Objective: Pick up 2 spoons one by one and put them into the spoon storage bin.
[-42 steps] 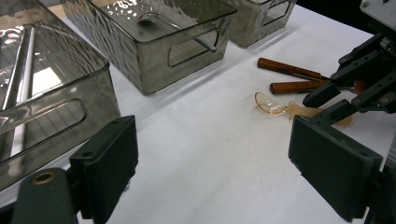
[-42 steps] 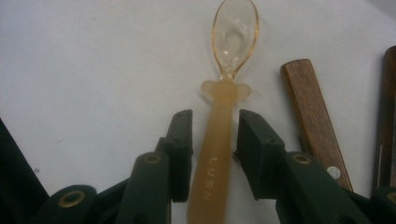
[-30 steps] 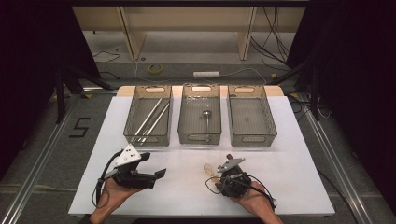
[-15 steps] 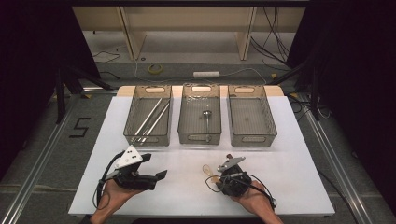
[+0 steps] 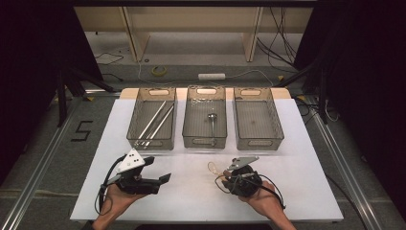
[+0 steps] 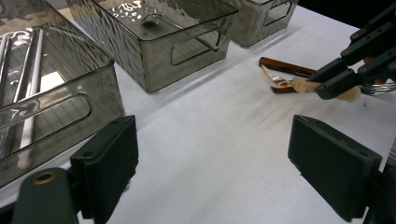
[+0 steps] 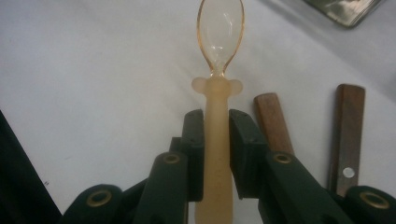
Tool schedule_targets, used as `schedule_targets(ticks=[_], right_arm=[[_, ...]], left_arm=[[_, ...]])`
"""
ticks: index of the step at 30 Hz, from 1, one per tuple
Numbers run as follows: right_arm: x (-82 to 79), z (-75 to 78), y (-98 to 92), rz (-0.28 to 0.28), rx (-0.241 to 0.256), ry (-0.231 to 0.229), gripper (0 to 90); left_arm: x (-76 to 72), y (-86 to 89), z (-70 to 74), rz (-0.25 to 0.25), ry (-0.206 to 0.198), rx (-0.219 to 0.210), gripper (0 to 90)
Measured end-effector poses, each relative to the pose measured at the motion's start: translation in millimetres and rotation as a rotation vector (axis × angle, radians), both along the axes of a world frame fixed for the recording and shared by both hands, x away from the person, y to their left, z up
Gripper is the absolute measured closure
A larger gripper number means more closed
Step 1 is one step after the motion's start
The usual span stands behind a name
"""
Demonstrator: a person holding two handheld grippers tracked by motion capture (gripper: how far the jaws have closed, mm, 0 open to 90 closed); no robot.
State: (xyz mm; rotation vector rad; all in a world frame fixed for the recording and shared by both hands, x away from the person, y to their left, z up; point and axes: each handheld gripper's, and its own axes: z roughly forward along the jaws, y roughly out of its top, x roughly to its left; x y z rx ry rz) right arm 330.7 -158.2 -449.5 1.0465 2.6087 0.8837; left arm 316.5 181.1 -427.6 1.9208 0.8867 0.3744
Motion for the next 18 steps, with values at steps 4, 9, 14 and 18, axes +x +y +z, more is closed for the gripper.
schedule_targets(ticks=[4, 9, 14, 18], right_arm=[[4.6, 11.0, -2.7, -0.007, 0.026, -0.028, 77.8], [15.2, 24.3, -4.8, -0.024, 0.043, -0.06, 77.8], [28.9, 35.0, -1.1, -0.036, 0.056, -0.083, 77.7], [40.4, 42.9, 3.2, -0.042, 0.067, -0.096, 77.7]], left_arm=[[0.6, 0.6, 0.4, 0.003, -0.002, -0.005, 15.4], [0.2, 1.2, 1.4, 0.011, -0.012, -0.013, 15.5], [0.4, 3.1, 2.1, 0.015, -0.012, -0.028, 15.5], [-0.5, 3.9, 2.7, 0.013, -0.021, -0.033, 15.4]])
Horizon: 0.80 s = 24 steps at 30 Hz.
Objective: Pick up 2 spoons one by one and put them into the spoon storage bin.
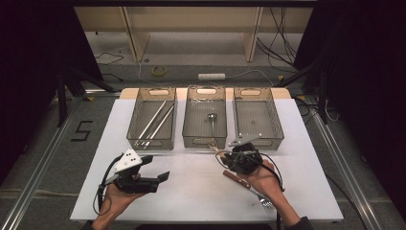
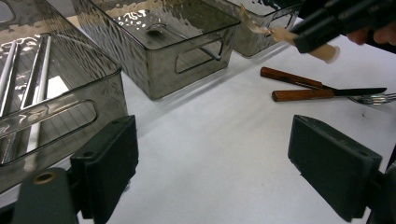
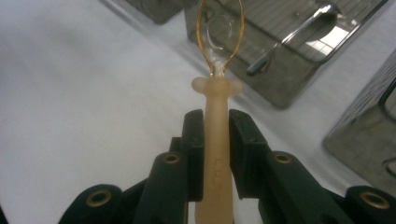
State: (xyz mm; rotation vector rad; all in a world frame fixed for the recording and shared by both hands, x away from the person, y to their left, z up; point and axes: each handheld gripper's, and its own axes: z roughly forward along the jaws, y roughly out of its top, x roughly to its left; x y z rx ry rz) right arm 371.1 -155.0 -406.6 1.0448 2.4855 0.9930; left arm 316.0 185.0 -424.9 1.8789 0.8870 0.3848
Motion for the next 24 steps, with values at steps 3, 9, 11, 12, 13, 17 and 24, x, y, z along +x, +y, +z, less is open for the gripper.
schedule_targets(ticks=[3, 9, 11, 12, 13, 17, 24], right_arm=[[9.6, 6.4, 4.2, -0.005, 0.003, -0.007, 77.7], [29.3, 17.9, 12.0, -0.013, 0.011, -0.015, 77.6], [35.8, 21.1, 14.6, -0.016, 0.009, -0.021, 77.6], [39.0, 22.8, 15.8, -0.019, 0.01, -0.022, 77.6], [42.5, 24.6, 16.8, -0.022, 0.01, -0.024, 77.6], [56.7, 30.9, 22.2, -0.035, 0.013, -0.026, 77.6], [78.2, 36.5, 30.8, -0.055, 0.013, -0.031, 77.6]], left_arm=[[0.1, 0.3, 0.5, 0.003, -0.001, -0.012, 15.5], [0.1, 0.4, 0.1, 0.004, 0.0, -0.008, 15.4], [0.1, 0.1, -0.2, 0.003, -0.001, -0.003, 15.5], [0.3, 0.2, -0.1, 0.003, -0.001, -0.004, 15.4], [0.5, 0.1, -0.2, 0.003, -0.001, -0.007, 15.4], [0.3, 0.2, -0.1, 0.005, -0.001, -0.008, 15.4], [0.4, 0.7, 0.4, 0.004, -0.002, -0.012, 15.4]])
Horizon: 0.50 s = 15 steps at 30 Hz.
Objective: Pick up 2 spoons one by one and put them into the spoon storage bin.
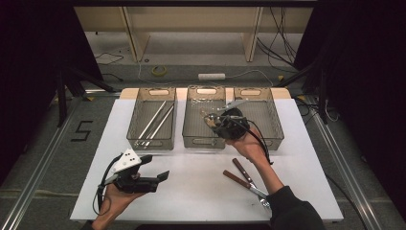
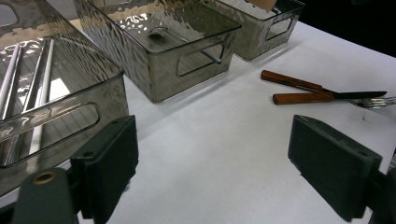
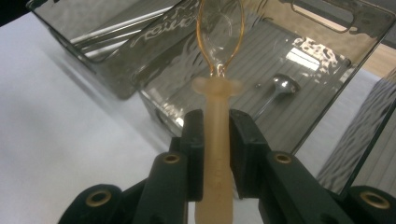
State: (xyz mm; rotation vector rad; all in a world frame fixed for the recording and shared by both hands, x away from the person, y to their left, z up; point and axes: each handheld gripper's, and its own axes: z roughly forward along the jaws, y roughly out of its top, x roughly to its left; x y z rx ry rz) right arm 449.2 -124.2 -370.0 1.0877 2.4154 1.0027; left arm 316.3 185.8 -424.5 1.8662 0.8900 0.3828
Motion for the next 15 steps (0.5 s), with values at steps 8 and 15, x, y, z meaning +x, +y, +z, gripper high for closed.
schedule_targets(ticks=[8, 15], right_arm=[[24.9, -0.4, 10.8, -0.038, -0.016, 0.016, 77.5], [44.6, -9.0, 16.7, -0.065, -0.041, 0.043, 77.6]], left_arm=[[-0.3, -0.5, -0.2, -0.001, -0.002, 0.004, 15.4], [-0.5, -0.6, 0.2, -0.002, -0.006, -0.001, 15.4]])
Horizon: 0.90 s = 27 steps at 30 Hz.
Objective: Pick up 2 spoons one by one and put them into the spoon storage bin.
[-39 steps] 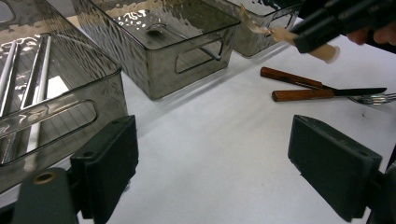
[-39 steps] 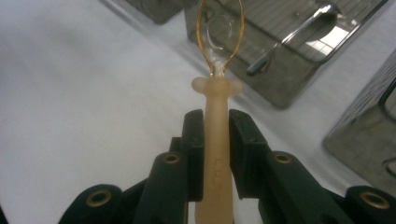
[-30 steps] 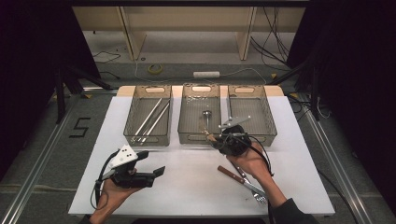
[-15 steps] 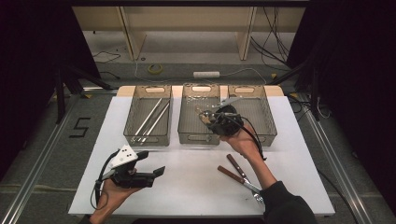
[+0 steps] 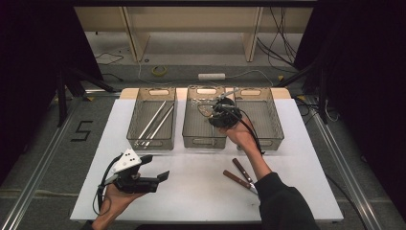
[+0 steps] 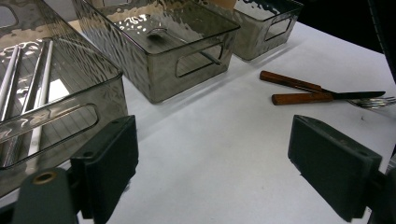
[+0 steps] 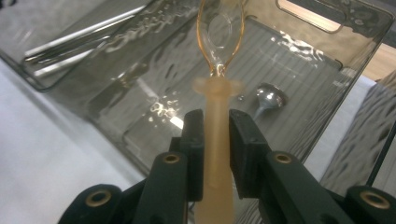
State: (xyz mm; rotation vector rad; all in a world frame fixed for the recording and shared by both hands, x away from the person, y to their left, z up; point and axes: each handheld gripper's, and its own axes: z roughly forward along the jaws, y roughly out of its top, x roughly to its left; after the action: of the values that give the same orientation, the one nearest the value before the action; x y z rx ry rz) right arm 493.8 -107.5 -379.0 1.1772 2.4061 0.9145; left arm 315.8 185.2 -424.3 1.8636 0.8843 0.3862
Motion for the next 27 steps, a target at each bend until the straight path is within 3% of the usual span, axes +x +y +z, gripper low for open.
schedule_targets(ticks=[12, 27], right_arm=[[20.5, -17.1, 0.7, -0.048, -0.013, 0.038, 77.5], [32.1, -28.8, 7.3, -0.069, -0.052, 0.07, 77.4]], left_arm=[[-0.2, -0.5, 0.2, -0.004, 0.0, 0.0, 15.4], [0.3, -0.8, 0.0, -0.009, 0.001, 0.003, 15.5]])
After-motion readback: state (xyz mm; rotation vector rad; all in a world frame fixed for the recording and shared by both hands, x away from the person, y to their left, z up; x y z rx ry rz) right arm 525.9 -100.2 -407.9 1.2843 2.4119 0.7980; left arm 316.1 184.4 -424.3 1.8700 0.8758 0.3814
